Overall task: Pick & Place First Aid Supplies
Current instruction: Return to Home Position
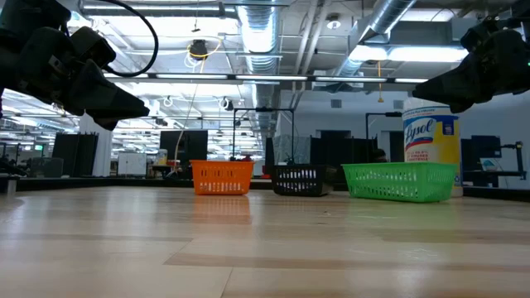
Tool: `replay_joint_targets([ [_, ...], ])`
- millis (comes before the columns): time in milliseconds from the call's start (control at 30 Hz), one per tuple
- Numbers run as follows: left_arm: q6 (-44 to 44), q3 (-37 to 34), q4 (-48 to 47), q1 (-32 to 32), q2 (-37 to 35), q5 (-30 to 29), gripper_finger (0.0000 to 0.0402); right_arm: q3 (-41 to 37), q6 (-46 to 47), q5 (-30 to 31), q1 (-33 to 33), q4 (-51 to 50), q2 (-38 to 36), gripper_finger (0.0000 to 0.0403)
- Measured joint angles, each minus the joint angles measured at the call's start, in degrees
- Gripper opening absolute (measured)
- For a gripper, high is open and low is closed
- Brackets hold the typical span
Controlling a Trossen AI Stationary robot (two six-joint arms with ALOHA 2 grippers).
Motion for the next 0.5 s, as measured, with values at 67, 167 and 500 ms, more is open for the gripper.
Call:
replay_joint_targets([
  [67,0.02,0.00,0.00,0.00,0.00,0.00,0.0106,0.00,0.00,0.00,0.00,0.00,0.00,0.0102],
  [167,0.00,0.00,0.02,0.00,-0.02,0.00,0.0106,0.00,0.00,0.00,0.00,0.01,0.01,0.0102],
  [500,0.01,0.00,0.12,0.02,-8.97,0.00,0.0106,-0.02,0.00,0.00,-0.02,0.04,0.02,0.0102],
])
